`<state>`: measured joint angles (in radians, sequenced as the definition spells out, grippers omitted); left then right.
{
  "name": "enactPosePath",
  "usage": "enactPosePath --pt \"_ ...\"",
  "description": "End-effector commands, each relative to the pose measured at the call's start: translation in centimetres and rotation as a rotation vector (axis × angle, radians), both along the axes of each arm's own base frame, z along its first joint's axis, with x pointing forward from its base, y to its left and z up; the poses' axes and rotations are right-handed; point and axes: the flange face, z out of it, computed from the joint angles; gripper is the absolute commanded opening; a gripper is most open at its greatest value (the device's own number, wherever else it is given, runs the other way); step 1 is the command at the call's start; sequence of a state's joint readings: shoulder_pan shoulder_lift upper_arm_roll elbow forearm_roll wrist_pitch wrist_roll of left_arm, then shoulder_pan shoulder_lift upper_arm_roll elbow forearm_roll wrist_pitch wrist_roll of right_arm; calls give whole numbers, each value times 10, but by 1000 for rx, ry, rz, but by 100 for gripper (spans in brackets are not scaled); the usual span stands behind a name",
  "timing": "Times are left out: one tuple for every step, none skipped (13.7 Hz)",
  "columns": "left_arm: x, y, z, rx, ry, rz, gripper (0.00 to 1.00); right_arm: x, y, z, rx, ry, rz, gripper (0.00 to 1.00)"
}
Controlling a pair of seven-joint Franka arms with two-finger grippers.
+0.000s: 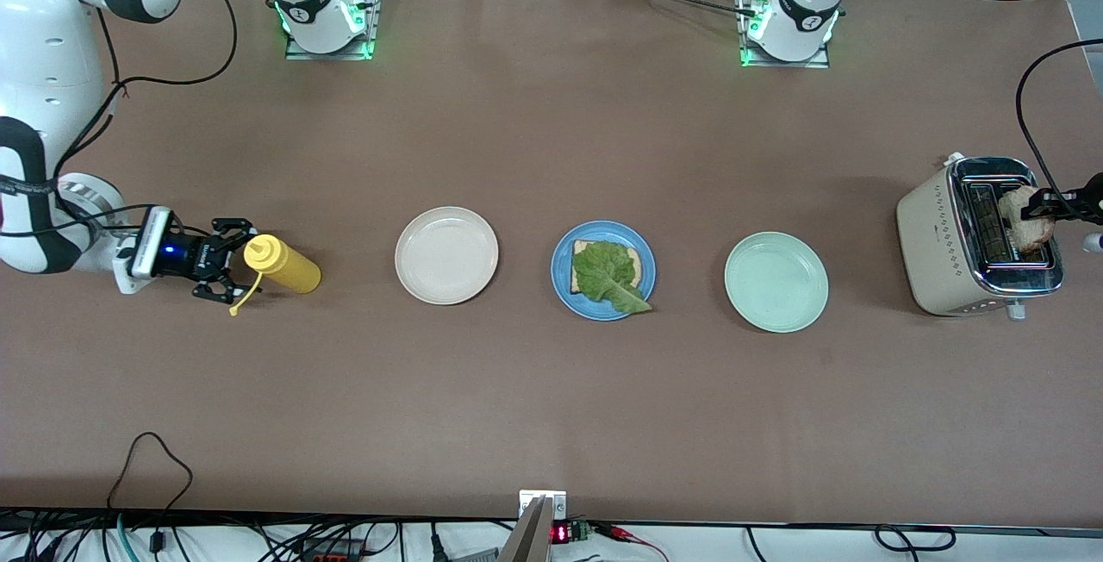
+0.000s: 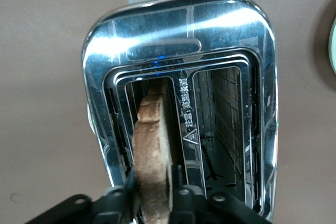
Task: Make sandwich in blue plate with both arms
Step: 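Release the bottle while the left gripper grasps the second bread slice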
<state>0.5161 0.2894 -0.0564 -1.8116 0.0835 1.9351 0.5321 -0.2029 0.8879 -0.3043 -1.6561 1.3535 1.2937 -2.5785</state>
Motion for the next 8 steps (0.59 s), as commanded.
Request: enactPosePath --pt "-3 1 19 -14 -4 -12 1 4 -26 27 -36 47 47 100" --pt "-5 0 36 -8 -6 -12 1 8 -35 48 -85 76 61 100" --pt "-4 -4 56 -7 1 -17 1 13 -45 70 -137 100 57 100" --pt "-1 -7 79 -7 9 -19 1 20 -46 88 -192 133 58 100" --pt "0 -7 103 -6 25 -22 1 27 -45 109 -256 169 60 100" --pt "1 -9 128 -9 32 -22 1 33 -42 131 -319 202 57 100" --pt "0 -13 149 -18 44 -39 1 36 -41 154 -379 250 39 100" --pt "3 -22 170 -20 39 -58 1 39 -36 177 -439 310 15 100"
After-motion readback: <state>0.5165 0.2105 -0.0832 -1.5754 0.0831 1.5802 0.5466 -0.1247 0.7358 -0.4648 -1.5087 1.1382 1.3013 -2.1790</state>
